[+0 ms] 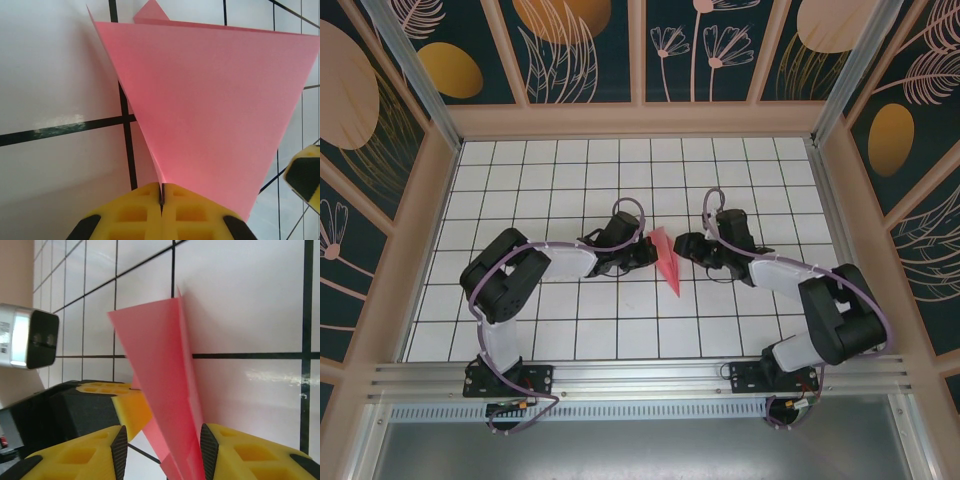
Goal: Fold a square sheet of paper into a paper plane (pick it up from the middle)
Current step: Move the paper plane to the center of the table.
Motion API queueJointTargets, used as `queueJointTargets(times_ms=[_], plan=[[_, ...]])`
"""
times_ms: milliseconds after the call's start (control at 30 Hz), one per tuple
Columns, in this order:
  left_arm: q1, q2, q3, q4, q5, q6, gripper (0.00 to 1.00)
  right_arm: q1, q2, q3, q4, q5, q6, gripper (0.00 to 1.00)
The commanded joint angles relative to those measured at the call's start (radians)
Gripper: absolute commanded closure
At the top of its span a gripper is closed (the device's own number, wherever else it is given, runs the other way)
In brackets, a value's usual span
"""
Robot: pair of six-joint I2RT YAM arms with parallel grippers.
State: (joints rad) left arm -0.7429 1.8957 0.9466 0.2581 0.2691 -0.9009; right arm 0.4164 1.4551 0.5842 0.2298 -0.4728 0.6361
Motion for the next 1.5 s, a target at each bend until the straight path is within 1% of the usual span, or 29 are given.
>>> queueJointTargets(times_ms=[0,100,433,733,1000,1167,1333,1467], plan=[[-0.006,0.017,-0.005,0.011,-0.008,0.026,1.0,0.024,0.026,0.026,0.009,-0.017,-0.023,0.55],[-0.005,0.018,-0.002,0.007,-0.012,0.028,1.0,0.043,0.035,0.044,0.007,-0.031,-0.037,0.56],[-0.006,0.02,-0.003,-0.012,-0.024,0.033,1.0,0.067,0.078,0.086,-0.031,-0.006,-0.065,0.57],[-0.005,0.02,-0.006,-0.014,-0.027,0.033,1.0,0.069,0.127,0.126,-0.134,0.043,-0.14,0.55],[-0.005,0.028,0.0,-0.014,-0.023,0.031,1.0,0.084,0.109,0.121,-0.187,0.03,-0.202,0.49],[-0.005,0.028,0.0,-0.015,-0.024,0.029,1.0,0.087,0.077,0.119,-0.202,0.019,-0.204,0.48],[-0.005,0.028,0.001,-0.014,-0.022,0.027,1.0,0.087,0.026,0.112,-0.215,0.077,-0.202,0.47],[-0.004,0.028,-0.001,-0.015,-0.021,0.028,1.0,0.087,0.026,0.118,-0.238,0.115,-0.223,0.47]])
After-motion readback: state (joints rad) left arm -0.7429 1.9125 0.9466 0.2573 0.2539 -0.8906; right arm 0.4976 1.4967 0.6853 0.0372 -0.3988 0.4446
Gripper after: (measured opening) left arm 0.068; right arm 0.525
